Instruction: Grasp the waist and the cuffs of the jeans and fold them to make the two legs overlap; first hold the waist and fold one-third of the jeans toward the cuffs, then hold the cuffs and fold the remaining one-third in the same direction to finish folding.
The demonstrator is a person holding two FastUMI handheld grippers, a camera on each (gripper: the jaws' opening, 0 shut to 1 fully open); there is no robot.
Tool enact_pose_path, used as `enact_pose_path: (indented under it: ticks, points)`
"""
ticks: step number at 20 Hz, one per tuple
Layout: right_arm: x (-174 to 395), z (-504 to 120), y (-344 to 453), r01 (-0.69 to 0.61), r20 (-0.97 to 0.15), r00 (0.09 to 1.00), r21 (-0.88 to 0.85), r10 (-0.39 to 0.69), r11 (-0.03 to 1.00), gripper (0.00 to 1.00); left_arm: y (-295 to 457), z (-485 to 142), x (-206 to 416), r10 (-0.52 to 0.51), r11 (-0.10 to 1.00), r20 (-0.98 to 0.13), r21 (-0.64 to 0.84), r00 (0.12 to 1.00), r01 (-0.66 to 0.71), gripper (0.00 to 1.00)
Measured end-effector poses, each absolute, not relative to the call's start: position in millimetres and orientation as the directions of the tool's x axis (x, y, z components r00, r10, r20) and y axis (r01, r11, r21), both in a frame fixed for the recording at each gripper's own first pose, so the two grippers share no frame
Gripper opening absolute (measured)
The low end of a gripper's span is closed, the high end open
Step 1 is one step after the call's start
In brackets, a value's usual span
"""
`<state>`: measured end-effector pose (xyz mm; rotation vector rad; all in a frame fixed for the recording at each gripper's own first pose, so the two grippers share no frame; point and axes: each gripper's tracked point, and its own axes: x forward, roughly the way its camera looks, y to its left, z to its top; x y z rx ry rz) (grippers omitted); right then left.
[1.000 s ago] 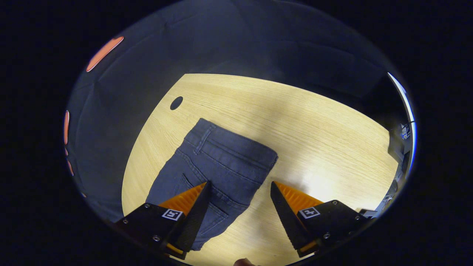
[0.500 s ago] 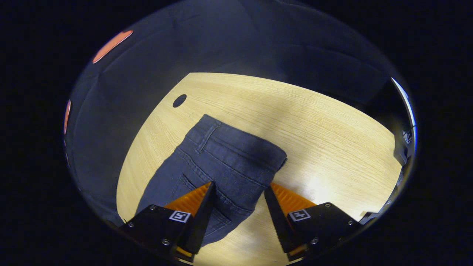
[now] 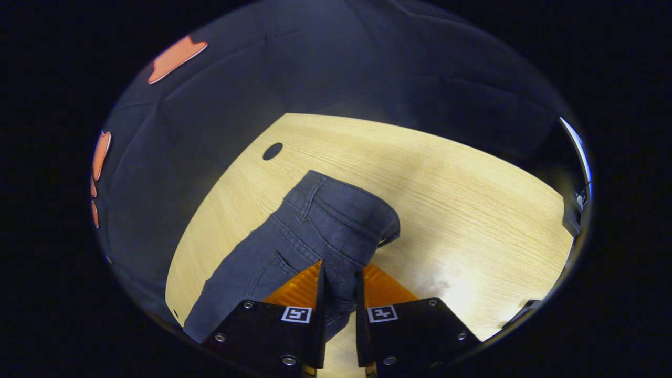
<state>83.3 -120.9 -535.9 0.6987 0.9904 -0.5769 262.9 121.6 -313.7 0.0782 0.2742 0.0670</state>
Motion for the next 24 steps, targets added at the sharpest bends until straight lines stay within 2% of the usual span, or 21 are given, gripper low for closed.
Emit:
enact_pose_path:
  ticks: [3, 8, 12, 19, 24]
  points:
    - [98.3, -499.6, -106.9, 0.635, -0.858, 0.491, 0.233, -0.153, 0.736, 0.25, 120.9, -317.0, 262.8, 0.053, 0.996, -0.273, 0.081, 0.961, -0.032, 0.95]
    - [103.3, -458.4, -96.1, 0.596, -0.792, 0.57, 0.217, -0.217, 0.773, 0.24, 115.1, -317.7, 271.2, -0.046, 0.997, -0.259, 0.043, 0.965, 0.059, 0.96]
    - [105.1, -425.6, -74.2, 0.515, -0.741, 0.628, 0.166, -0.238, 0.841, 0.24, 128.6, -314.7, 271.4, -0.081, 0.996, -0.246, 0.024, 0.966, 0.089, 0.96]
    - [115.3, -387.8, -1.4, 0.305, -0.689, 0.702, 0.062, -0.18, 0.95, 0.24, 156.0, -319.5, 270.2, -0.075, 0.997, -0.251, -0.002, 0.965, 0.077, 0.96]
    - [123.1, -391.7, 58.7, 0.165, -0.69, 0.717, 0.033, -0.097, 0.986, 0.24, 173.6, -323.2, 269.3, -0.052, 0.999, -0.256, -0.006, 0.965, 0.053, 0.96]
